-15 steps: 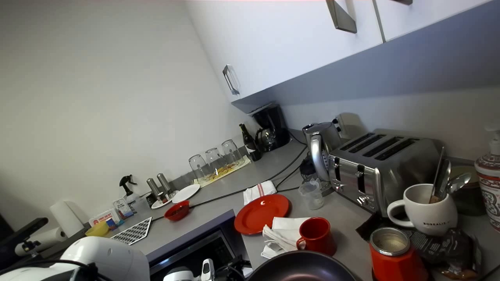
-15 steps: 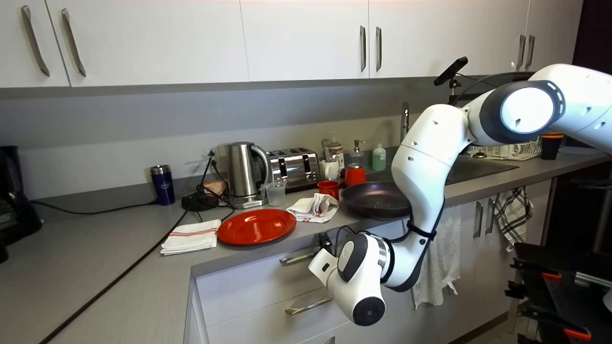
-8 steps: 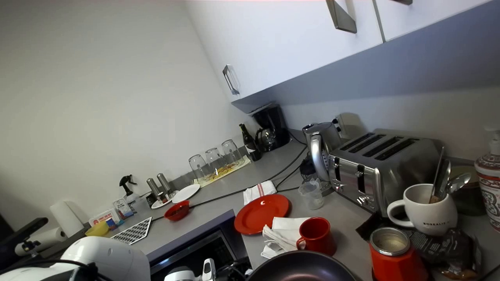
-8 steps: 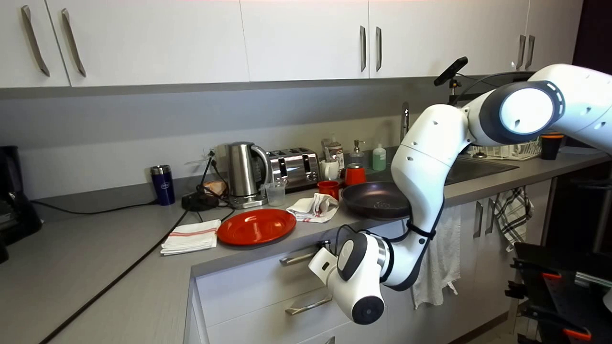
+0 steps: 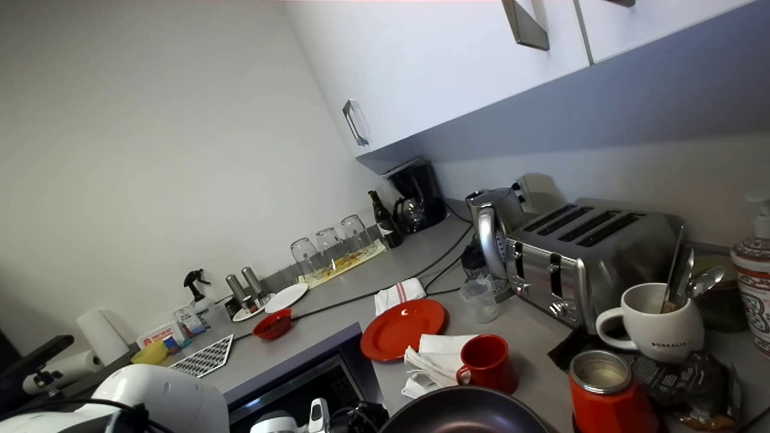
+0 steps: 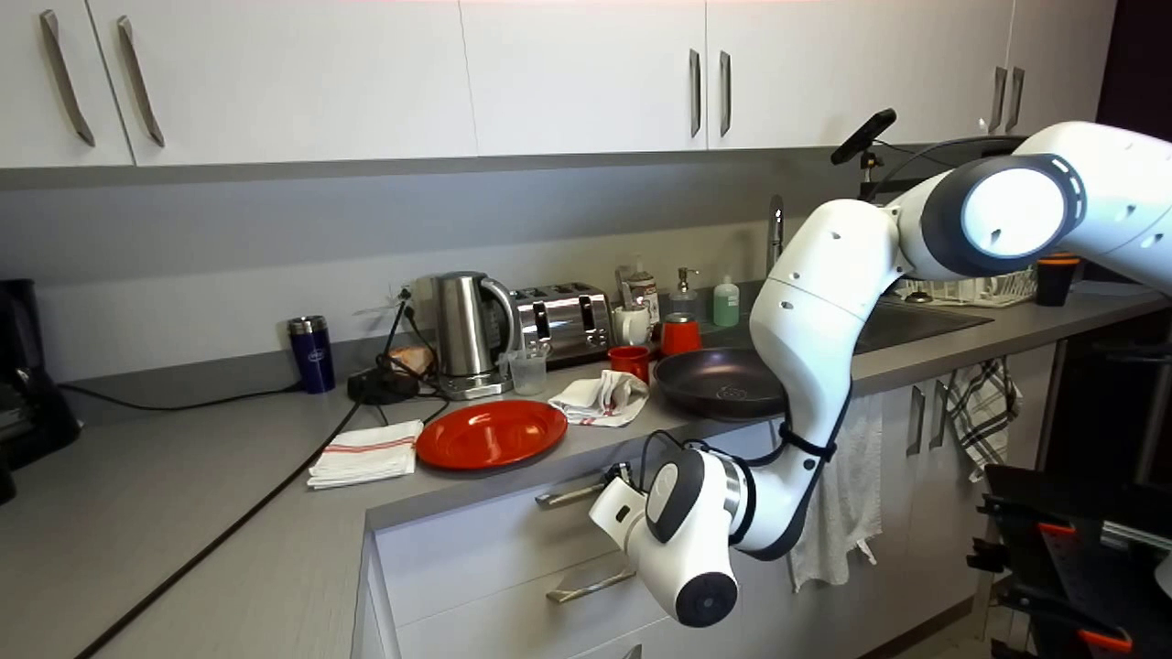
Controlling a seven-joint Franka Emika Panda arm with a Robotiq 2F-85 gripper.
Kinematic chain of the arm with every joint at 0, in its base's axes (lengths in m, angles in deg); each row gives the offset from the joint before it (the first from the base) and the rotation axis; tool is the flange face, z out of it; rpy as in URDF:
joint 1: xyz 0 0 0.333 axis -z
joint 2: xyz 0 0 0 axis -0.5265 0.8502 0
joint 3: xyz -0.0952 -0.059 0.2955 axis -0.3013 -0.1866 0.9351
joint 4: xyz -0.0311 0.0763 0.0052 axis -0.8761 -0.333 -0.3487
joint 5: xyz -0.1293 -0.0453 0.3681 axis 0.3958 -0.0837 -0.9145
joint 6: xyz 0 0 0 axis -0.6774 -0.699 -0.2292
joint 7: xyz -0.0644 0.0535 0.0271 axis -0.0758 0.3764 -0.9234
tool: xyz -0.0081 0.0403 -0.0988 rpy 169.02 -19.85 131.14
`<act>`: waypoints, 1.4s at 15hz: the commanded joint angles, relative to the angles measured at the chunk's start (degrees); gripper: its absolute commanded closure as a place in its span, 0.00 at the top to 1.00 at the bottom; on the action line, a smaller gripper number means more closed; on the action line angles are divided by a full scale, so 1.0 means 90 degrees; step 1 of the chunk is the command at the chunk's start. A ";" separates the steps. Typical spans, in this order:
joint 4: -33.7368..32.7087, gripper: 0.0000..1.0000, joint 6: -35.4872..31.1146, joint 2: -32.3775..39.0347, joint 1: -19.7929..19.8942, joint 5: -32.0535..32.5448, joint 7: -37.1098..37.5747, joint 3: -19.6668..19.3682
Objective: Open the first top drawer
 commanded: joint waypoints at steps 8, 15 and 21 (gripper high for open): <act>0.0206 0.09 0.0075 0.0079 -0.0417 0.0212 -0.0066 0.0103; 0.0520 0.09 0.0270 0.0073 -0.0631 0.0430 -0.0038 0.0204; 0.0751 0.09 0.0403 0.0040 -0.0641 0.0680 -0.0001 0.0233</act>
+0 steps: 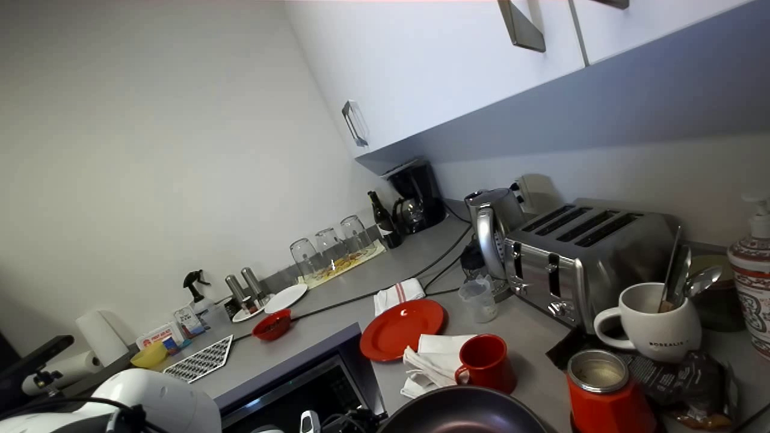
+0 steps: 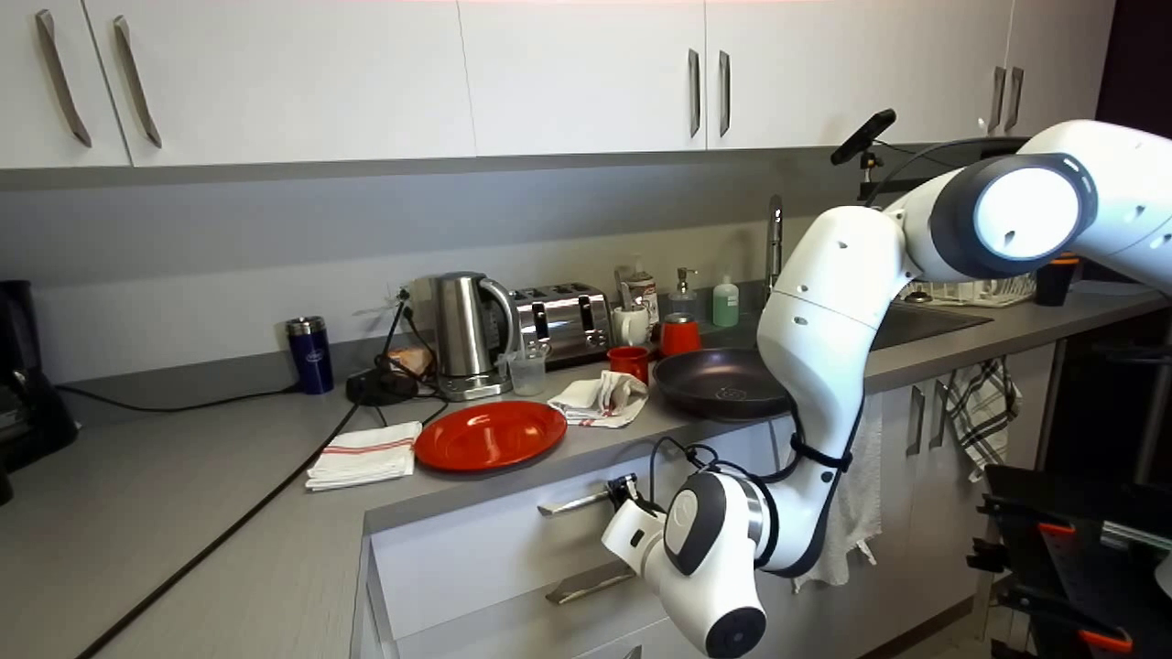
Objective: Open the first top drawer
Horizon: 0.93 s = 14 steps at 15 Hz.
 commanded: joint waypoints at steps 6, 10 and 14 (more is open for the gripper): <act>0.0468 0.09 -0.0021 0.0044 -0.0361 0.0475 0.0047 0.0261; 0.0499 0.09 -0.0007 0.0039 -0.0339 0.0598 0.0187 0.0276; 0.0542 0.10 0.0005 0.0041 -0.0312 0.0685 0.0301 0.0285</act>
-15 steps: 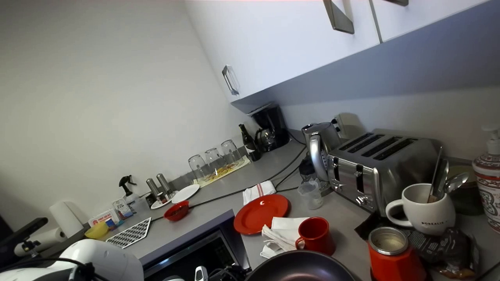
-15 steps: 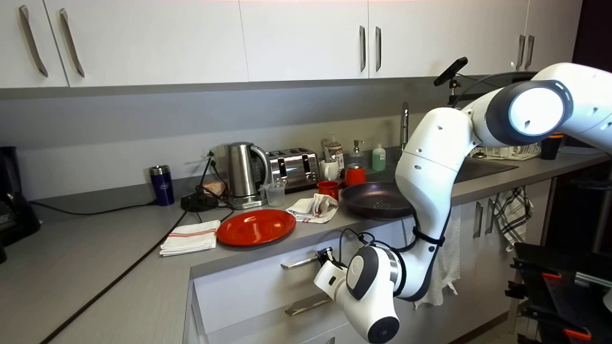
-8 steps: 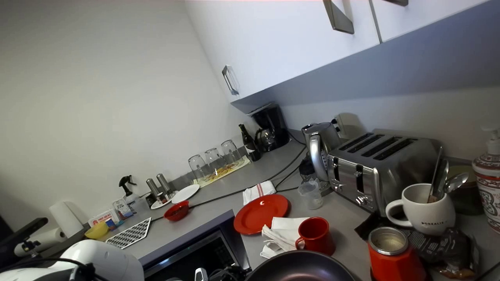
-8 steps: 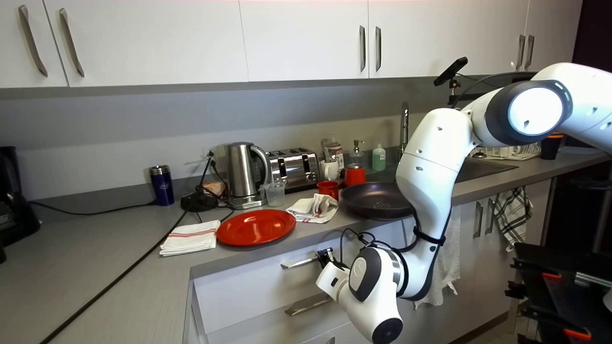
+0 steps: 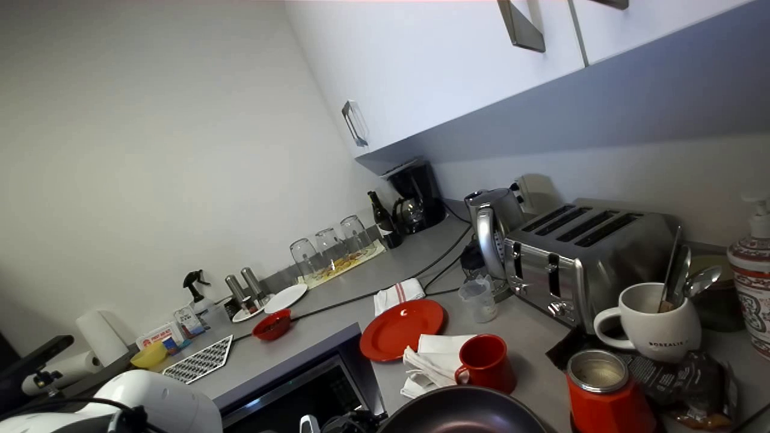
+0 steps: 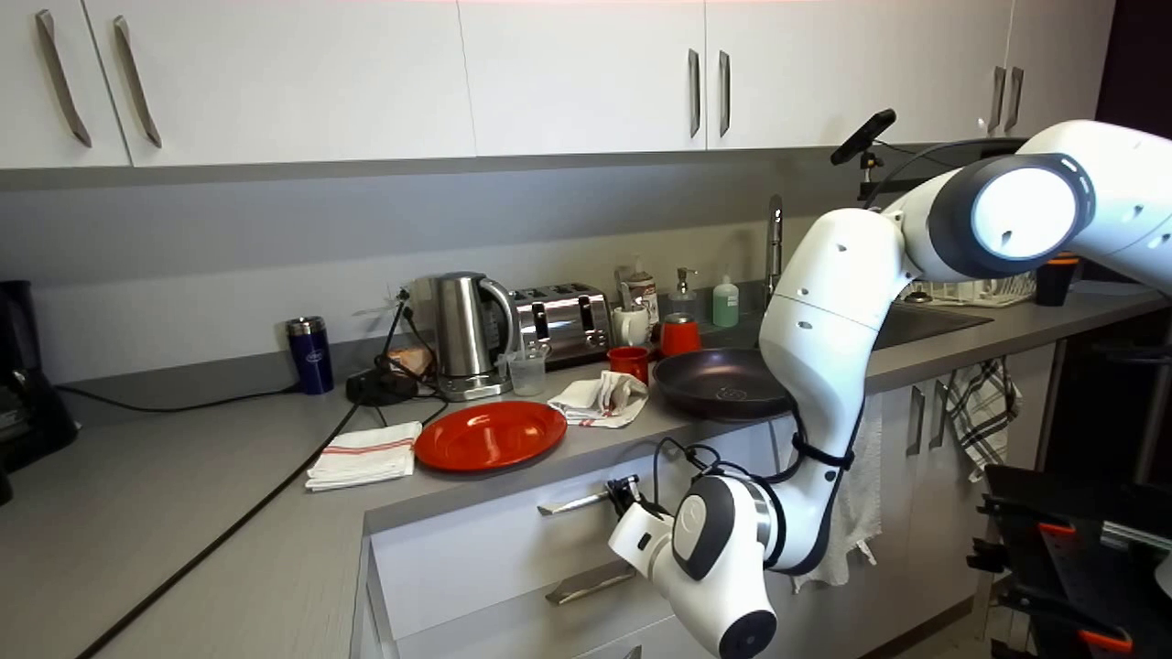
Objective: Open the first top drawer
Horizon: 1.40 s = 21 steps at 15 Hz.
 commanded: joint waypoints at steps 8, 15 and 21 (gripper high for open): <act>0.0444 0.09 -0.0053 0.0047 -0.0329 0.0434 0.0155 0.0293; 0.0008 0.16 0.0047 0.0037 0.0117 0.0213 0.0070 0.0037; -0.0051 0.16 -0.0020 0.0047 0.0154 0.0214 0.0072 0.0030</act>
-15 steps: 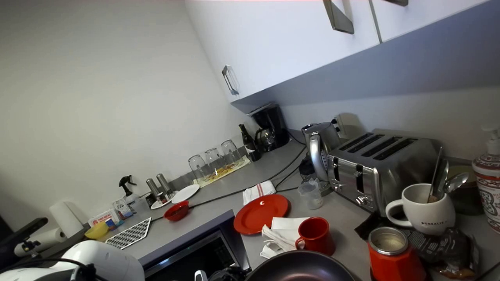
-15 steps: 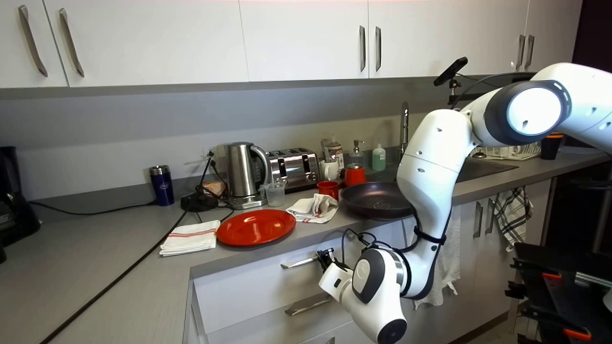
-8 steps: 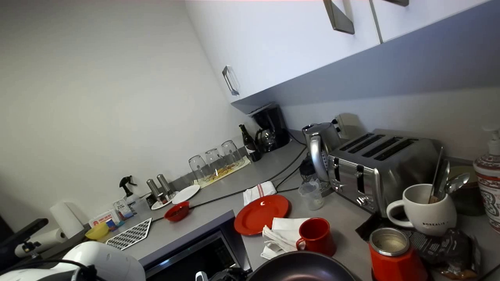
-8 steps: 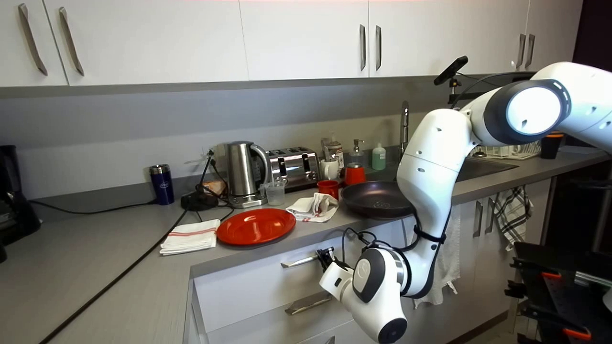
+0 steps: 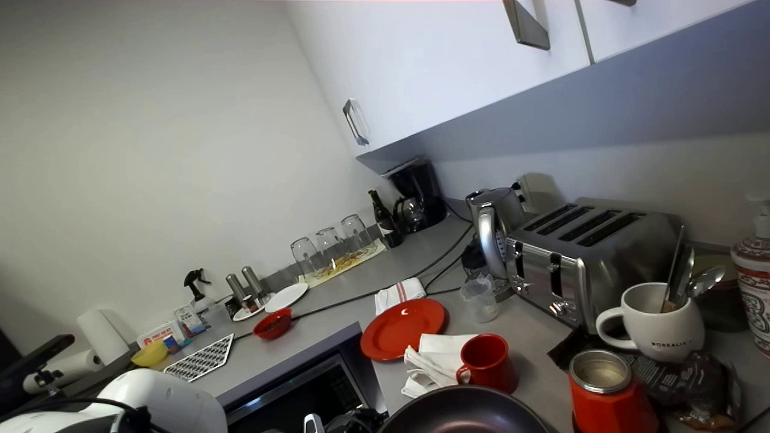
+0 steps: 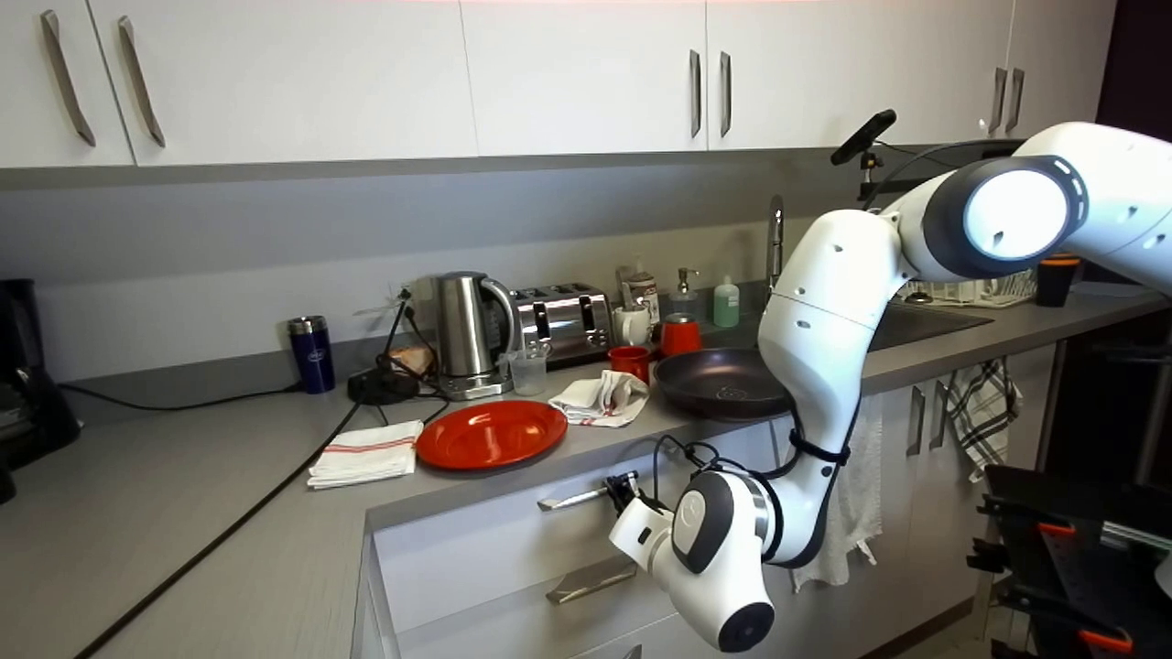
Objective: Open the first top drawer
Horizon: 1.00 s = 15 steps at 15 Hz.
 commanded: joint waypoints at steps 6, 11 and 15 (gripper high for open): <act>-0.0051 0.07 0.0014 0.0038 0.0026 0.0016 -0.0021 0.0031; 0.0090 0.07 0.0041 0.0112 -0.0180 0.0143 0.0059 0.0108; 0.0259 0.07 0.0171 0.0219 -0.0382 0.0284 0.0102 0.0181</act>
